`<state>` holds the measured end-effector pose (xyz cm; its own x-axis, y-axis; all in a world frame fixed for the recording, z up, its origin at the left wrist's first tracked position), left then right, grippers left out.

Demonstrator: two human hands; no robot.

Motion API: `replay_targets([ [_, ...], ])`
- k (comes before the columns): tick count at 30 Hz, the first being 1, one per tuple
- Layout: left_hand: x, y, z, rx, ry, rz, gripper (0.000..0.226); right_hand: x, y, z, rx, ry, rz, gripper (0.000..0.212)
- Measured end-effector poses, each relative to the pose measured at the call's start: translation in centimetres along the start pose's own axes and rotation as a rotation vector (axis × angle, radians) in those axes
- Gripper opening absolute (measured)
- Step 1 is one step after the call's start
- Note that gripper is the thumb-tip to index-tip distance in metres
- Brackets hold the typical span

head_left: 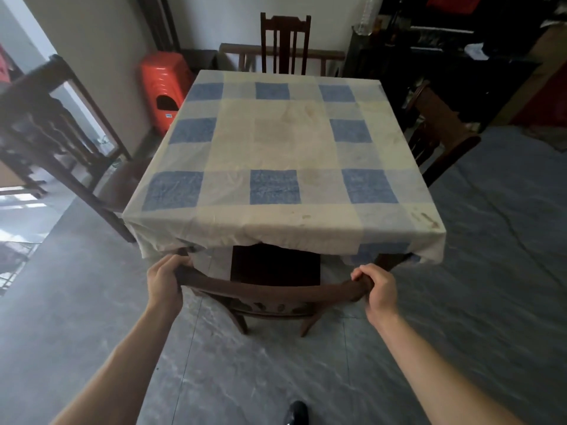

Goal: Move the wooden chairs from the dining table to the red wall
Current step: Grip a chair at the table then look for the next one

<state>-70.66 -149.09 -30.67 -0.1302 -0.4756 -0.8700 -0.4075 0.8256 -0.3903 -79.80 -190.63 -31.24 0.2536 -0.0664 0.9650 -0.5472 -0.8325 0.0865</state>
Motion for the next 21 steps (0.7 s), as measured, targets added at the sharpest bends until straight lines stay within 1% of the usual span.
replay_targets([
  [3,-0.1,2.5,-3.3,-0.020,0.016,0.020,0.014,-0.4,1.2,-3.9,-0.004,0.011,-0.024,0.035],
  [6,-0.2,5.1,-6.3,-0.050,0.032,0.014,0.008,-1.2,2.3,-8.2,-0.012,0.018,-0.048,0.034],
  [12,-0.7,9.4,-11.7,-0.032,0.057,0.027,0.006,-2.9,4.4,-15.5,-0.044,-0.003,-0.036,0.032],
  [16,-0.6,11.5,-14.5,-0.039,0.068,0.017,0.006,-4.3,5.7,-18.9,-0.067,-0.005,-0.036,0.030],
  [21,-0.3,12.8,-16.2,-0.011,0.073,0.021,0.009,-5.0,6.5,-20.9,-0.066,0.003,-0.061,0.030],
])
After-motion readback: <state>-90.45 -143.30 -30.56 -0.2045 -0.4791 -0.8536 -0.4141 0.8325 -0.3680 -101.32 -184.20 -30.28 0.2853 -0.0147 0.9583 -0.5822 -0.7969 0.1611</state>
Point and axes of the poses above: each hand's wrist, its own z-axis towards the middle knuckle, its own y-axis out of the back of the hand, x = y × z, the point moved 3 cm from there along z, towards the middle knuckle, and after that the axes turned 15 degrees about -z, right-handed, at the moved point
